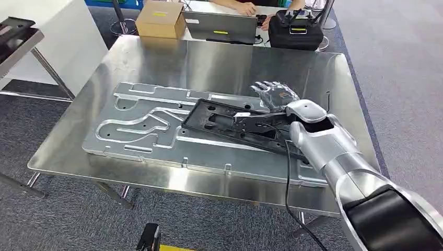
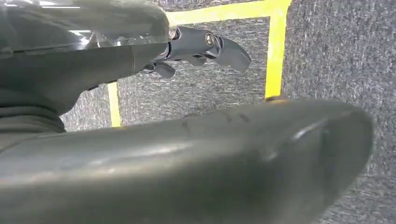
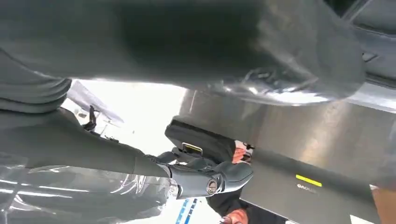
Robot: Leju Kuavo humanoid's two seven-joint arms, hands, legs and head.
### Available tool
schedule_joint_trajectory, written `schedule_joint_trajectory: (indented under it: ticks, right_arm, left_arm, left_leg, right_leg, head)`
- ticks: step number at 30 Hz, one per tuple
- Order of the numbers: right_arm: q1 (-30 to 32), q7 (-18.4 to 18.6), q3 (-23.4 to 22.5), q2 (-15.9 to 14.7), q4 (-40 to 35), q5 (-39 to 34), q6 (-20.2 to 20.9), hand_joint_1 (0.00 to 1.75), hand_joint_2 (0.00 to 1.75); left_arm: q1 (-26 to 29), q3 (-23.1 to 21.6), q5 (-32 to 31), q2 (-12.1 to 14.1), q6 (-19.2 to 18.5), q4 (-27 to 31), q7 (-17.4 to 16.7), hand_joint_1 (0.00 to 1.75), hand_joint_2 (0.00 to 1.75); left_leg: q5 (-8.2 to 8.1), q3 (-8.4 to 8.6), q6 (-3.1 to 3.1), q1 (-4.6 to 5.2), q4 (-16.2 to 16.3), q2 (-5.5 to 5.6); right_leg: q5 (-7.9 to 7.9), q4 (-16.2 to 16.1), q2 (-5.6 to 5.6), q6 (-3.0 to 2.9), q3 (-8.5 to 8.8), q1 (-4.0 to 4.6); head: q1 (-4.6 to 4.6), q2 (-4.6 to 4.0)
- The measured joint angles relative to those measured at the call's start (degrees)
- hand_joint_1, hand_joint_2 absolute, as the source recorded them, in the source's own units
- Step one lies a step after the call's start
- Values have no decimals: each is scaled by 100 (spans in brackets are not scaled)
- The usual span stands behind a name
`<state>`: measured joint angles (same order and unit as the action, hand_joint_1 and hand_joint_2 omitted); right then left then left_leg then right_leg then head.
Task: Take the parts from the cabinet and place them on the table.
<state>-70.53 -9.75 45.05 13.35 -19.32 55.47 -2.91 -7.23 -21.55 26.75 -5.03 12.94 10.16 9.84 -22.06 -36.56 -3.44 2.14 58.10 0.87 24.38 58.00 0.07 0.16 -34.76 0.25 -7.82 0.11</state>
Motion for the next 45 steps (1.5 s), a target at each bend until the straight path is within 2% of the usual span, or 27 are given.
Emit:
schedule_joint_trajectory:
  ticks: [2,3,5,7,9,11,12,13,16,17,18,20,22,24,26,27,28,31,32,35,37,39,41,42,43,44,45]
  right_arm:
    - [-6,2,-2,9,0,7,11,0,0]
    - [-18,2,-2,9,0,9,15,0,0]
    - [-13,2,-4,9,2,9,20,0,0]
    - [34,-7,-4,9,13,9,20,0,0]
    - [61,-18,-2,9,15,9,9,0,0]
    - [53,-42,-4,20,13,9,-8,0,0]
    - [48,-48,-4,26,11,11,-17,0,0]
    - [49,-57,-4,42,7,13,-20,0,0]
    - [50,-57,-4,46,0,24,-24,0,0]
    - [54,-55,-4,50,2,30,-28,0,0]
    - [57,-55,-4,63,0,33,-28,0,0]
    - [67,-48,-4,72,2,55,-22,0,0]
    - [113,-31,-4,72,9,72,-13,0,0]
    - [152,-7,-4,72,15,83,-11,0,0]
    - [145,-4,-4,72,13,90,-11,0,0]
    - [139,-4,-4,83,7,90,-11,0,0]
    - [147,4,-4,81,2,96,-9,0,0]
    - [145,-4,-4,87,0,98,5,0,0]
    - [147,-2,-4,74,7,98,7,0,0]
    - [148,-4,-4,72,7,94,11,0,0]
    - [176,-7,-4,72,15,94,26,0,0]
    - [246,-9,-4,72,31,98,26,0,0]
    - [263,-44,-4,74,31,94,13,0,0]
    - [244,-63,-4,72,31,81,2,0,0]
    - [246,-81,-7,72,26,70,-13,0,0]
    - [262,-116,-7,72,31,63,-24,0,0]
    - [269,-125,-7,63,37,59,-37,0,0]
  left_arm:
    - [-1,0,2,-4,7,0,-7,0,0]
    - [-4,0,0,-4,11,0,-7,0,0]
    - [1,0,0,-7,11,0,-7,0,0]
    - [8,0,0,-2,9,0,-7,0,0]
    - [15,0,-9,-4,4,0,-7,0,0]
    - [6,-2,-17,-7,4,0,-7,0,0]
    - [3,-4,-20,-52,4,0,-7,0,0]
    - [-8,-4,-20,-37,15,0,-11,0,0]
    - [-8,-13,-83,-55,7,0,-31,0,0]
    - [-6,-13,-87,-26,11,0,-35,0,0]
    - [-3,-13,-98,-33,11,0,-37,0,0]
    - [-9,-13,-99,-33,11,0,-44,0,0]
    - [-2,-13,-98,-31,9,0,-57,0,0]
    - [1,-13,-96,-28,7,0,-57,0,0]
    - [-11,-13,-92,-30,-4,0,-57,0,0]
    - [-27,-13,-92,-46,-11,0,-57,0,0]
    - [-24,-13,-85,-50,-18,0,-55,0,0]
    - [-18,-15,-94,-55,-33,0,-40,0,0]
    - [-17,-15,-94,-61,-37,0,-20,0,0]
    - [-15,-13,-96,-63,-37,0,13,0,0]
    - [-13,-15,-85,-61,-37,0,17,0,0]
    - [-6,-15,-96,-59,-37,0,13,0,0]
    - [2,-15,-94,-59,-13,0,9,0,0]
    - [2,-15,-87,-72,13,0,6,0,0]
    - [12,-13,-74,-83,46,4,11,0,0]
    - [41,-13,-68,-81,68,4,13,0,0]
    - [55,-13,-68,-72,79,2,15,0,0]
  left_leg:
    - [52,23,-40,-57,-63,-21]
    - [67,16,-59,-59,-68,-22]
    - [77,-12,-72,-53,-65,-20]
    - [103,-52,-78,-40,-59,-19]
    - [136,-90,-77,-4,-52,-6]
    - [175,-109,-75,42,-52,8]
    - [195,-132,-61,31,-48,5]
    - [229,-129,-28,6,-67,2]
    - [331,-155,70,-8,-113,7]
    - [290,-186,80,3,-95,15]
    - [41,-246,174,1,64,15]
    - [-601,-493,314,-125,898,-1]
    - [-912,-646,441,-238,1641,-27]
    - [-678,-355,566,-337,1405,-52]
    - [-368,372,720,-455,349,-84]
    - [-652,555,792,-427,31,-69]
    - [-488,489,618,-390,134,-11]
    - [-471,390,437,-381,158,-16]
    - [-401,339,334,-399,129,-32]
    - [-235,138,203,-351,126,-44]
    - [-115,-27,175,-294,132,-44]
    - [11,-186,148,-227,132,-39]
    - [132,-319,130,-150,130,-17]
    - [187,-351,114,-173,135,-18]
    - [241,-384,161,-127,128,-9]
    - [300,-370,187,-152,79,-31]
    - [342,-362,211,-183,61,-41]
  right_leg:
    - [106,89,14,33,-24,15]
    - [330,313,8,58,-112,14]
    - [853,1219,5,76,-472,-9]
    - [1043,1845,5,61,-720,-4]
    - [721,1406,6,-15,-459,17]
    - [323,322,26,-213,186,89]
    - [404,34,18,-314,336,125]
    - [254,49,-24,-254,302,138]
    - [173,-96,-19,-322,292,149]
    - [65,-212,-73,-273,318,53]
    - [-7,-270,-60,-269,293,44]
    - [-113,-269,-69,-240,168,2]
    - [-197,-240,-85,-181,26,-53]
    - [-267,-177,-99,-103,-119,-125]
    - [-305,-32,-106,-16,-290,-212]
    - [-323,19,-103,43,-365,-201]
    - [-351,28,-95,85,-379,-190]
    - [-478,7,-76,220,-400,-184]
    - [-441,28,-72,250,-436,-214]
    - [487,970,-66,244,-777,-196]
    - [858,1799,-60,230,-982,-160]
    - [657,1784,-50,127,-752,-91]
    - [371,1011,-26,-83,-135,2]
    - [421,512,10,-242,249,94]
    - [645,65,-17,-310,505,162]
    - [524,92,-45,-242,476,148]
    - [497,33,-16,-265,473,180]
  head:
    - [2,0]
    - [2,0]
    - [2,0]
    - [2,0]
    - [2,0]
    - [2,0]
    - [-2,0]
    - [0,0]
    - [0,0]
    - [2,0]
    - [0,0]
    - [0,0]
    - [0,0]
    - [0,0]
    - [0,0]
    - [-4,0]
    - [4,0]
    - [-2,0]
    - [2,0]
    - [2,0]
    - [0,0]
    - [2,0]
    - [2,0]
    - [0,0]
    - [-2,0]
    - [-4,0]
    - [-4,0]
